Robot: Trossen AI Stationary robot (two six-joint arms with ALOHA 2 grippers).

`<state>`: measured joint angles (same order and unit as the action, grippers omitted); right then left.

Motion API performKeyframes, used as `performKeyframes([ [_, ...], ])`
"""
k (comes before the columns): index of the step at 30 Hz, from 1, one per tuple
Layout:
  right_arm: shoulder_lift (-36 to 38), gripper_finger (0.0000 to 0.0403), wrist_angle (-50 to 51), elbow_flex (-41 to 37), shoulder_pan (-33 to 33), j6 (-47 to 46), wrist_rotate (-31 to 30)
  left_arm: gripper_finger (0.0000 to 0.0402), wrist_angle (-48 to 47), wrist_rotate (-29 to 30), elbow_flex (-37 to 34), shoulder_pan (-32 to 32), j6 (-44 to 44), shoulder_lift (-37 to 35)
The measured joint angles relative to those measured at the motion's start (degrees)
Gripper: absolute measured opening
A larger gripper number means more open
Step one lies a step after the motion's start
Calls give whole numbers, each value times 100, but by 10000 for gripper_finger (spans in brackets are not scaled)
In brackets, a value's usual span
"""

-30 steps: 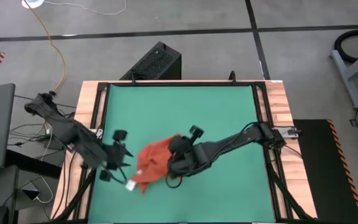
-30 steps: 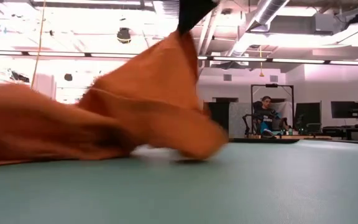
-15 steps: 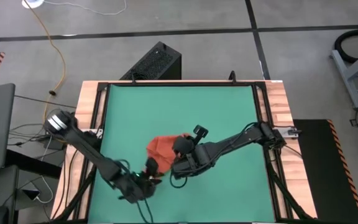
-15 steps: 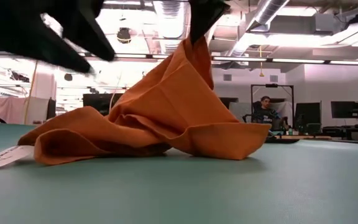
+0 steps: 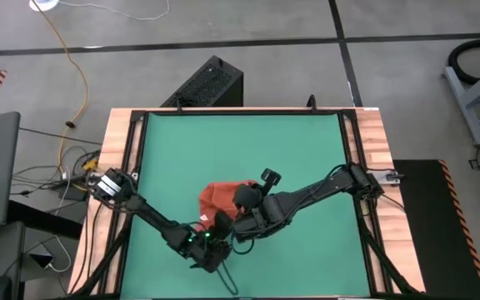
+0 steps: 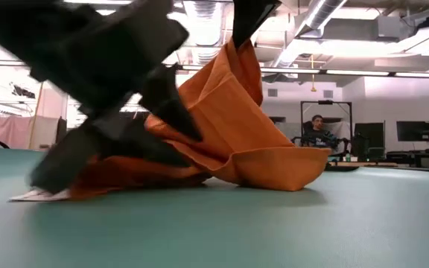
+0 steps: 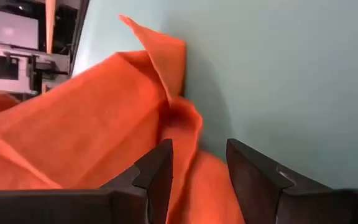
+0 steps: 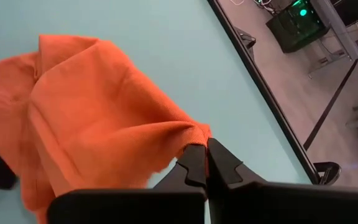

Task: Roll towel
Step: Fold the orange towel

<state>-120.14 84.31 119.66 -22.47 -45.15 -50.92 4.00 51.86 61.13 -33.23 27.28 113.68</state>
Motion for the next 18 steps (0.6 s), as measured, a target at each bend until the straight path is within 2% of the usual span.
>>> performKeyframes([
  [2, 0, 9, 5, 0, 1, 1, 0, 141, 8, -112, 176, 72, -29, -31],
  [7, 0, 10, 7, 0, 1, 17, 0, 141, 36, -930, 417, 212, -263, 3],
  [13, 0, 10, 38, 2, 1, 15, 3, 141, 12, -966, 430, 404, -584, 1],
  [18, 0, 11, 51, 2, 1, 17, 24, 141, 38, -1006, 432, 486, -882, 311],
])
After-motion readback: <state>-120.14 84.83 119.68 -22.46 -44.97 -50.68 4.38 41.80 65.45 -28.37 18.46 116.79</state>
